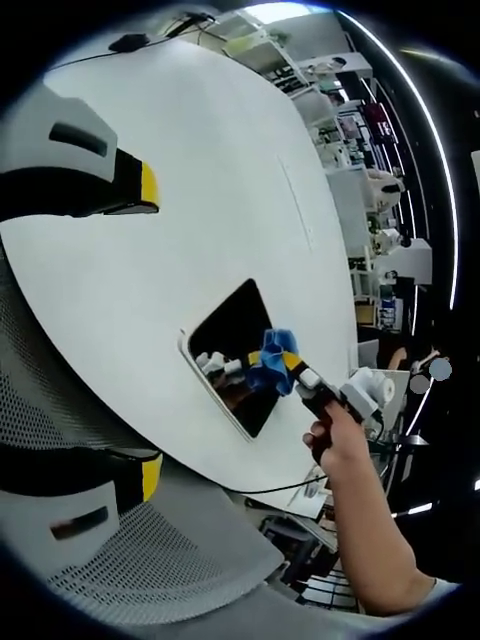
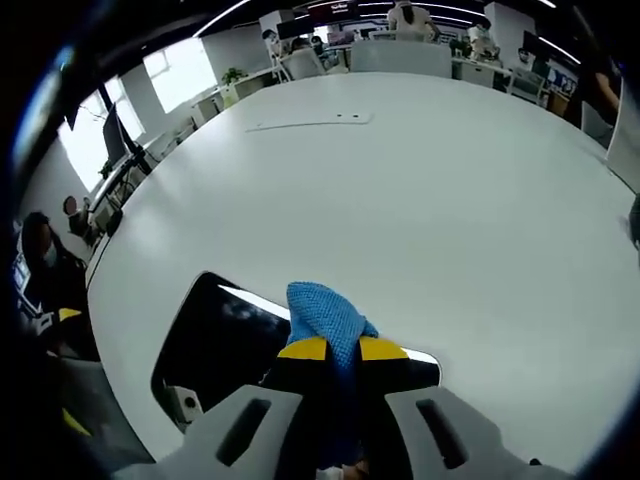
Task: Wipe the mirror surface with the cleaning cloth until all visible marks leave the cleaned area.
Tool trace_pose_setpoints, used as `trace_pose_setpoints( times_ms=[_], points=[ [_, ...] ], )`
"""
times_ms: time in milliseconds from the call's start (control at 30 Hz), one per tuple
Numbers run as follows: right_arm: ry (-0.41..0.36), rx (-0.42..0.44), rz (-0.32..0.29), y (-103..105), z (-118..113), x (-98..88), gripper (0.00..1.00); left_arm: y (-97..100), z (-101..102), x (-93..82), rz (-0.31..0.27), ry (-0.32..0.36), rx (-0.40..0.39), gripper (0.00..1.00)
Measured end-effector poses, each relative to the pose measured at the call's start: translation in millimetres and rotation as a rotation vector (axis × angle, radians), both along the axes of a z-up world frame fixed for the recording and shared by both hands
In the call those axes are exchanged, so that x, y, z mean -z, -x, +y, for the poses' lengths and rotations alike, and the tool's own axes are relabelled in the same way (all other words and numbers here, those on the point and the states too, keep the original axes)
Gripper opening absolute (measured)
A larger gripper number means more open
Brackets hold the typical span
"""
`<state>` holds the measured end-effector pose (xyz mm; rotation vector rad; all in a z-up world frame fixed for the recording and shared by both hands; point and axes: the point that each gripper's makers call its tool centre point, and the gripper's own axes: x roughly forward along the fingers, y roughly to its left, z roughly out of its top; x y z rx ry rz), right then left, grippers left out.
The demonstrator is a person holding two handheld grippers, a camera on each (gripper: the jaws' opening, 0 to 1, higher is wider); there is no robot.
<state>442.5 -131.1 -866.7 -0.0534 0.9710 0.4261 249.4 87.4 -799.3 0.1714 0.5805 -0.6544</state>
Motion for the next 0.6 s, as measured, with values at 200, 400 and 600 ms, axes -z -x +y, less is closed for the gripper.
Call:
trace_pose_setpoints(
  times_ms=[200, 400, 600],
  points=[
    [0.004, 0.006, 0.007, 0.1, -6.5, -0.1, 0.03, -0.1, 0.5, 0.3, 0.000, -0.003, -0.002, 0.96],
    [0.020, 0.012, 0.009, 0.4, -15.5, 0.1, 0.03, -0.2, 0.9, 1.0, 0.000, -0.007, -0.002, 0.96],
    [0.031, 0.005, -0.003, 1.7, -14.7, -0.2, 0.03, -0.1, 0.9, 1.3, 0.000, -0.012, -0.001, 0.96]
  ],
)
